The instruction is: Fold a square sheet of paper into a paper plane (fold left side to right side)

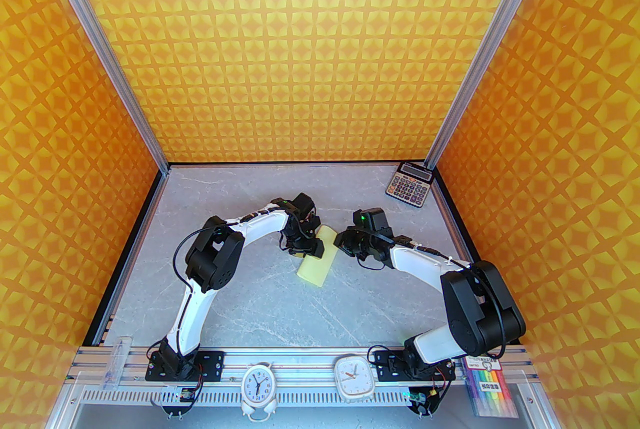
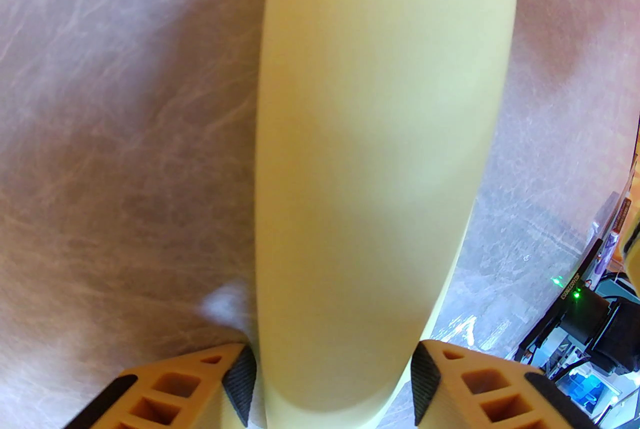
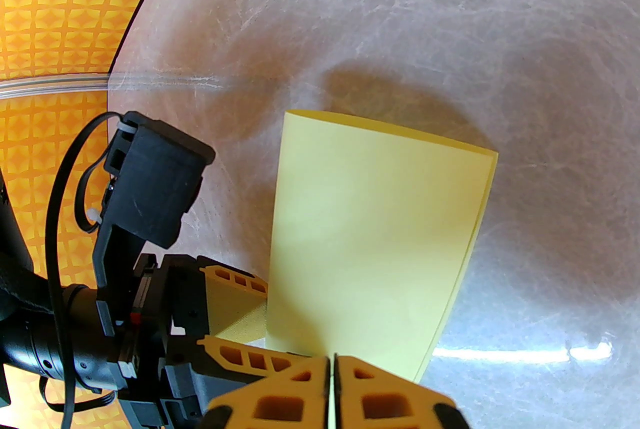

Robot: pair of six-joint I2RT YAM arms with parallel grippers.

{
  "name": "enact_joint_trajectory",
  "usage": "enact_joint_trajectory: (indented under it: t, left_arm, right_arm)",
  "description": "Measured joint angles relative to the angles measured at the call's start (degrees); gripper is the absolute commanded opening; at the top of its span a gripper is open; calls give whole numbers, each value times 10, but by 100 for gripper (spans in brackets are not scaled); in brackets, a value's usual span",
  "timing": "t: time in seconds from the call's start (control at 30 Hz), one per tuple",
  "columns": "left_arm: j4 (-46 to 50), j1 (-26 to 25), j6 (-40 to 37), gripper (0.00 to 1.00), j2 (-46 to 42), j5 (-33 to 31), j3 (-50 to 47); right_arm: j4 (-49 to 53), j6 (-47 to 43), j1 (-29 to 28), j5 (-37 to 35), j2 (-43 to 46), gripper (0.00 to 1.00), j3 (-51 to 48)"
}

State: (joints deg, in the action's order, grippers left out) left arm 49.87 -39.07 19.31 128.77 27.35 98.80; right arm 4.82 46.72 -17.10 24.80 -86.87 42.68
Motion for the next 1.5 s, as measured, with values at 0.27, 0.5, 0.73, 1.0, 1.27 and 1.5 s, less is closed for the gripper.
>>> enact_joint_trajectory:
  t: [0.27, 0.5, 0.73, 1.0, 1.27, 1.5]
  left_arm:
    - [9, 0, -1, 59, 6, 0, 9]
    - [18, -1, 2, 58, 10, 0, 18]
    - [18, -2, 3, 58, 10, -3, 19]
    - [18, -3, 3, 58, 10, -5, 19]
    - [19, -3, 5, 59, 10, -5, 19]
    - [24, -3, 6, 63, 10, -7, 25]
  right_arm:
    - [-16, 10, 0, 7, -1, 10, -8]
    - [-27, 15, -5, 12, -18, 3, -8]
    - [-55, 27, -27, 17, -58, 0, -11]
    - [-65, 30, -31, 17, -90, 0, -14]
    - [-63, 20, -31, 12, -111, 0, -14]
    - [-61, 7, -31, 11, -112, 0, -14]
